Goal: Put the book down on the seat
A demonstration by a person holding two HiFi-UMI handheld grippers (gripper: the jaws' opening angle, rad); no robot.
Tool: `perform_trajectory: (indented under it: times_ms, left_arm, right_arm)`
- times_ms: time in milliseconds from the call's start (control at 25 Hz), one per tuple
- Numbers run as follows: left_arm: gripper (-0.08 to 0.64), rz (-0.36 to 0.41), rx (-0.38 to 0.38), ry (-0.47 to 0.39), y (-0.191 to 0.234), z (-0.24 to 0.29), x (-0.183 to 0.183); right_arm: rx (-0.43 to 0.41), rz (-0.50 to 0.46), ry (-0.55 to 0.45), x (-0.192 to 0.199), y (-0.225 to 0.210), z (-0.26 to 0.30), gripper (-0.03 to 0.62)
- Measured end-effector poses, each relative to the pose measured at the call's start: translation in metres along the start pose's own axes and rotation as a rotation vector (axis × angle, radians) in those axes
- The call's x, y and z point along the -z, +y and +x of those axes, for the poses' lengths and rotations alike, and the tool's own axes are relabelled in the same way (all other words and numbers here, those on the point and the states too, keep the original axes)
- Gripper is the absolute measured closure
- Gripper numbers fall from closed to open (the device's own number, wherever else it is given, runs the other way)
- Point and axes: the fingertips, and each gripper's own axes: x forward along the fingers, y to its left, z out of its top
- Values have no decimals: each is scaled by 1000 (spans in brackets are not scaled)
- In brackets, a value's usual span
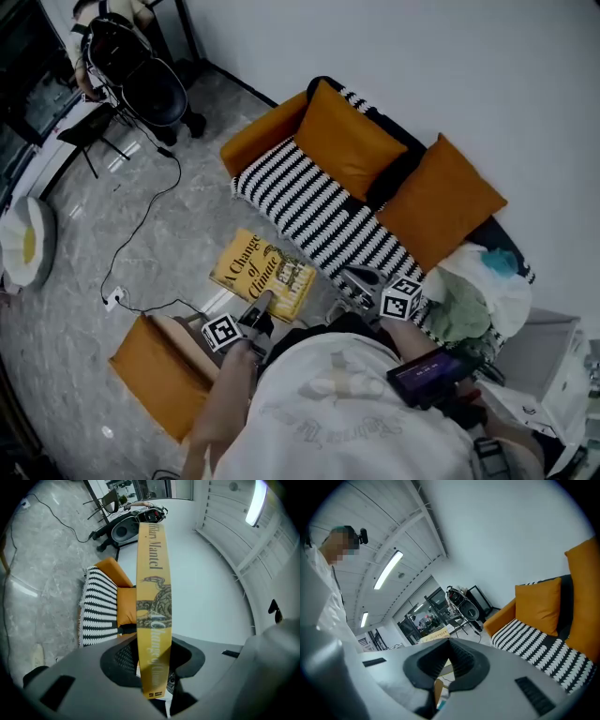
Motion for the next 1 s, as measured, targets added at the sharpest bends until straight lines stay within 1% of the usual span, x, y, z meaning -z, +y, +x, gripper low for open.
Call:
perform_trajectory:
  times_ms: [160,320,520,640,800,1000]
  left_arm:
    - [416,-10,5,-17,1,-7,-1]
    - [416,-20,-10,-21,5,-12,2]
    - [416,-34,-28,-37,9,-17,-7]
    - [416,-26,-22,-52,9,-24,-5]
    - [416,-21,-63,-73,20,-32,-6]
    - [416,-16,-78,-49,22,-31,-2]
  right_arm:
    - [-7,4,-12,-2,6,4,578]
    - [6,-26,24,2,9,5,578]
    - [41,-44,67,-1,3,14,578]
    - [44,-57,78,4,4,17,578]
    - [36,-83,100,4,7,25,578]
    - [49,-88,91,4,10,23,578]
